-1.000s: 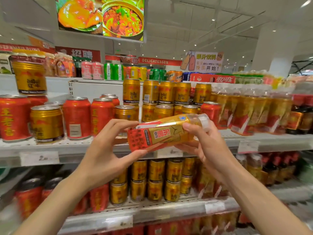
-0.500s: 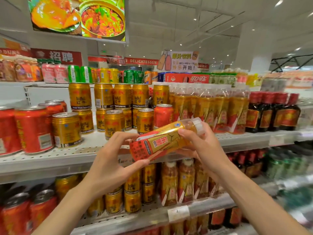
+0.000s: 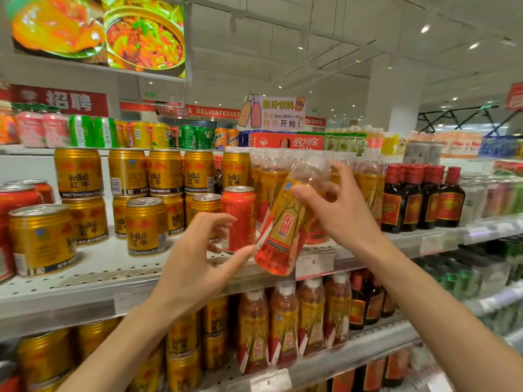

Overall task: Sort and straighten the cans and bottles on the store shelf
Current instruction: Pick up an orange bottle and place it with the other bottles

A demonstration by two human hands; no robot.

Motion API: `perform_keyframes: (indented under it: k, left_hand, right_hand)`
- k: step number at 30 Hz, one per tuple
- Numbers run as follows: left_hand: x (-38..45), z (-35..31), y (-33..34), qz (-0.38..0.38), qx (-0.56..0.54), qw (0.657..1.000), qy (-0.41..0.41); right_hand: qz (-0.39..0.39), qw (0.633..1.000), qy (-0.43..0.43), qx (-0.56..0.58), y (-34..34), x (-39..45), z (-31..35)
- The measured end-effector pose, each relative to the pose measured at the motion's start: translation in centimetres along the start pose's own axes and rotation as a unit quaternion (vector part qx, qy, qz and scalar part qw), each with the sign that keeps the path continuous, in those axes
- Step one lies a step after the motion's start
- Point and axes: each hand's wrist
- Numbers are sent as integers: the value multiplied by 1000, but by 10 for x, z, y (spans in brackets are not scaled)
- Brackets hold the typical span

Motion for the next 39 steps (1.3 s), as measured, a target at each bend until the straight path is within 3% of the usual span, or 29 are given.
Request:
perform_keyframes:
  k: [3,9,15,22,28,32,36,39]
  left_hand:
    - [18,4,4,-40,40,998,-11]
    - [39,20,19,-20,88,995,-32]
    - [34,24,26,-31,72,997,-25]
    - [32,23,26,-23,59,997,-36]
    - [32,22,27,-20,57,997,-40]
    - [32,19,21,-1,54,998,-43]
    - [18,23,-4,3,123,992,-41]
    - [6,26,-32,4,200,979,-47]
  right_hand:
    - [9,997,-47,-63,-6,21,-4]
    - [73,975,-114,-175,10,50,-15]
    - [36,952,-171,-250,28,51,-34]
    - [49,942,-208,-258,27,55,-50]
    - [-12,931,-242,-274,29,50,-56]
    - [-26,942,-245,-229,30,44,-58]
    - [-99,938,-278,-182,27,41,-50]
    - [-76,922,-332,-185,42,34,-34]
Point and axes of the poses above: each hand's wrist, its own x-axis towards the middle knuckle, its own y-axis out of the palm, z = x × y, and after that the axes turned 2 degrees about -y, right-handed
